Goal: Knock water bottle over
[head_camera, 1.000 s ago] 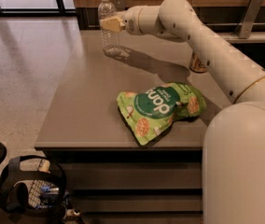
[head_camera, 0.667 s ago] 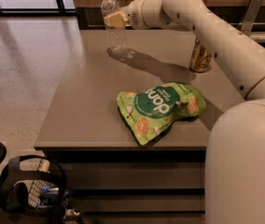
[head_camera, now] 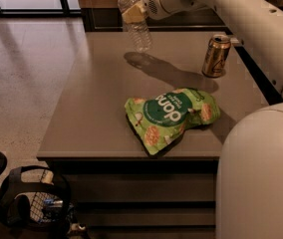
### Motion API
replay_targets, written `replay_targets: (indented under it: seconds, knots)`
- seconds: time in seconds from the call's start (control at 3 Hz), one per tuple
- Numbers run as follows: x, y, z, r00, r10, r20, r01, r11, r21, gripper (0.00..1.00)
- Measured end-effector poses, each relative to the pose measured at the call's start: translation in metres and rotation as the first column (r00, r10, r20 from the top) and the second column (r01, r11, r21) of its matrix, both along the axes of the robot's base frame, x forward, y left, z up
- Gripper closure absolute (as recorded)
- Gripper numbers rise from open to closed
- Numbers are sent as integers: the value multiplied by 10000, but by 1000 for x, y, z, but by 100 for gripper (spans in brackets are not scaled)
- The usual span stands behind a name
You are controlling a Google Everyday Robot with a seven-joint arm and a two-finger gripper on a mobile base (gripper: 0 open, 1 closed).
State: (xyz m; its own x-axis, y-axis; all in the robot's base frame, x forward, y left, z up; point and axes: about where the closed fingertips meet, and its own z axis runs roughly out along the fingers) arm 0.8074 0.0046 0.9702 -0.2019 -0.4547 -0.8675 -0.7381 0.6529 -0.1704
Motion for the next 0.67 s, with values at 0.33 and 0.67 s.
replay_targets:
  seconds: [0.33, 0.67]
  knots:
    - [-7, -9, -3, 9997, 2, -260, -22, 9970, -774, 100]
    - [-14, -14, -10, 9972, 241, -708, -334, 9904, -1342, 100]
